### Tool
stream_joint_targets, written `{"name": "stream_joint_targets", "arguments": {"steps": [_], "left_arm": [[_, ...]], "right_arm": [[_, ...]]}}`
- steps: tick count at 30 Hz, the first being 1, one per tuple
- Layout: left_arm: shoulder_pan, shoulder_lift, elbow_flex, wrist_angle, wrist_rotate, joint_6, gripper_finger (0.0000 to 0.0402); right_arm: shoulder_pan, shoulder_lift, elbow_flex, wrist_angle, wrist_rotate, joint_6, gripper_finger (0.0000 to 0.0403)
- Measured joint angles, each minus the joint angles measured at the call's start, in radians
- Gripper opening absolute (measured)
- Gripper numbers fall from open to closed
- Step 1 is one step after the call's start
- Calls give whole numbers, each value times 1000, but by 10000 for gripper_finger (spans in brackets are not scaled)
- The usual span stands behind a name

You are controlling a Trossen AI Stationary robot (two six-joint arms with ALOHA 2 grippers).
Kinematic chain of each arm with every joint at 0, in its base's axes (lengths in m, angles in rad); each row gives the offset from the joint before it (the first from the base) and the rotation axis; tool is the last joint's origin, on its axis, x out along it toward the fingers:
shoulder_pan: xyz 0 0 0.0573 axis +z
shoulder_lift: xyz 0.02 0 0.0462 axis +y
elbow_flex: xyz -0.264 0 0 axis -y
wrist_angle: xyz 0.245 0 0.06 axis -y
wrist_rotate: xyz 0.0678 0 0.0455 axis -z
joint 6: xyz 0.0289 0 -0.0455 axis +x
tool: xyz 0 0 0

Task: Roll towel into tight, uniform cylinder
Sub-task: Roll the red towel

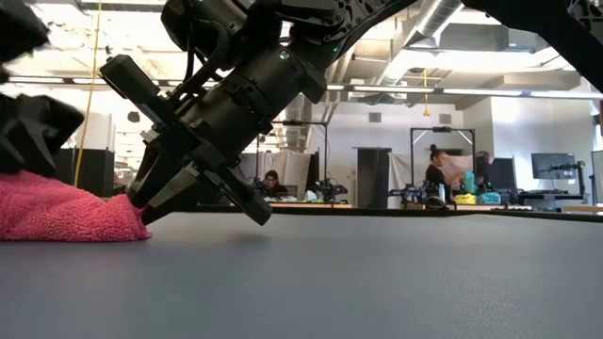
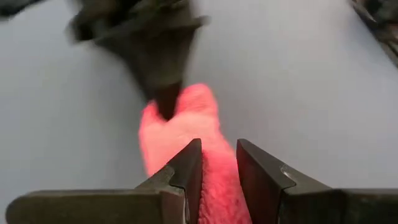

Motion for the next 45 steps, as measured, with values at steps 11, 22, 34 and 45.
{"name": "stream_joint_targets", "arguments": {"steps": [11, 22, 34, 45], "left_arm": [[8, 19, 102, -31, 150, 326, 87], [49, 19, 103, -192, 104, 237, 87], [46, 18, 103, -229, 168, 156, 87], [39, 18, 103, -261, 166, 116, 87]], "right_arm": [[0, 1, -1, 22, -2, -21, 44], [1, 1, -1, 25, -13, -15, 74], [-14, -31, -2, -2, -79, -48, 120], [-15, -43, -1, -31, -135, -45, 214]]}}
